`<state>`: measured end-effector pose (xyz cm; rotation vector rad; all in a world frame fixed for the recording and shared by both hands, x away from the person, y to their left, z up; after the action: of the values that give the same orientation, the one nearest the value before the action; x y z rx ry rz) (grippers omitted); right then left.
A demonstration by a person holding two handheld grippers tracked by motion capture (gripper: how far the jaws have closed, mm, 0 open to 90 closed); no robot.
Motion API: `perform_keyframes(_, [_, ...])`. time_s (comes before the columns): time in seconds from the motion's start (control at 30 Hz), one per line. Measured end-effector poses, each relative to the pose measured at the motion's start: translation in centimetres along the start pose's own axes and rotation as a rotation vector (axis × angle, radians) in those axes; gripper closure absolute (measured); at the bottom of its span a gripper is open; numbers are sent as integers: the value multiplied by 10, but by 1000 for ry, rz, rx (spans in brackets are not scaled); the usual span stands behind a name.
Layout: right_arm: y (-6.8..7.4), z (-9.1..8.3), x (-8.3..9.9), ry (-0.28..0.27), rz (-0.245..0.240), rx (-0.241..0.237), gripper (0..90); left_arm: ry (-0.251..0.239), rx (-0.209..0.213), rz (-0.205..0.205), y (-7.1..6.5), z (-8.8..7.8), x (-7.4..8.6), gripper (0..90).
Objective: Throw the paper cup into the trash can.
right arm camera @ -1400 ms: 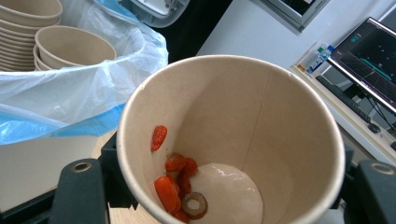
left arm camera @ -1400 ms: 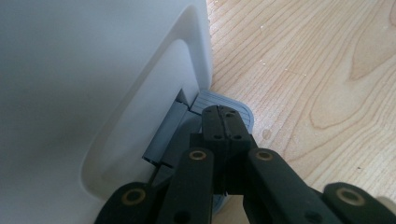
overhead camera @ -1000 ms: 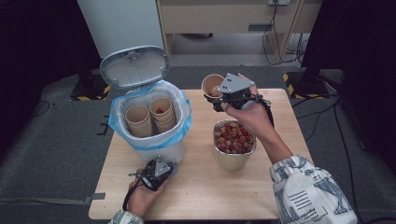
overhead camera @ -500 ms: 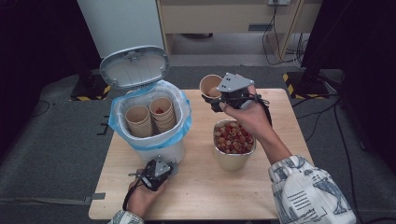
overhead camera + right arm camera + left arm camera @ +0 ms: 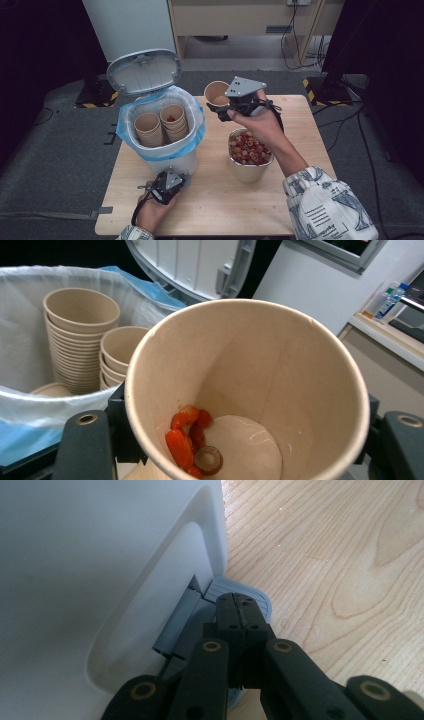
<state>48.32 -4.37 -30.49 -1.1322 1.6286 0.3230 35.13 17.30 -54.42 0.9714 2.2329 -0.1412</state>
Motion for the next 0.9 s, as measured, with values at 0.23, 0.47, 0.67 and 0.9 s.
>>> perform_keyframes(0.23, [5, 4, -8, -18, 20, -30, 289, -1, 0, -1, 0, 0, 0, 898])
perform_keyframes(0.47, [10, 7, -18, -41, 43, -61, 289, 0, -1, 0, 0, 0, 0, 898])
perform_keyframes(0.67, [14, 8, -26, -61, 54, -76, 289, 0, -2, 1, 0, 0, 0, 898])
perform_keyframes(0.9, [19, 12, -35, -68, 59, -101, 289, 0, -2, 1, 0, 0, 0, 898])
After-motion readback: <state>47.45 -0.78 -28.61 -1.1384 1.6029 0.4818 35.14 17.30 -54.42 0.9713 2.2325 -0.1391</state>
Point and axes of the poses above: each handheld gripper's, and its own axes: z roughly forward along the jaws, x roughly out of its underside, y roughly to its left, the point moved 4 cm from there along z, roughly forward along the jaws, and after that the axes turned 5 degrees about y, right-handed, at the moved point
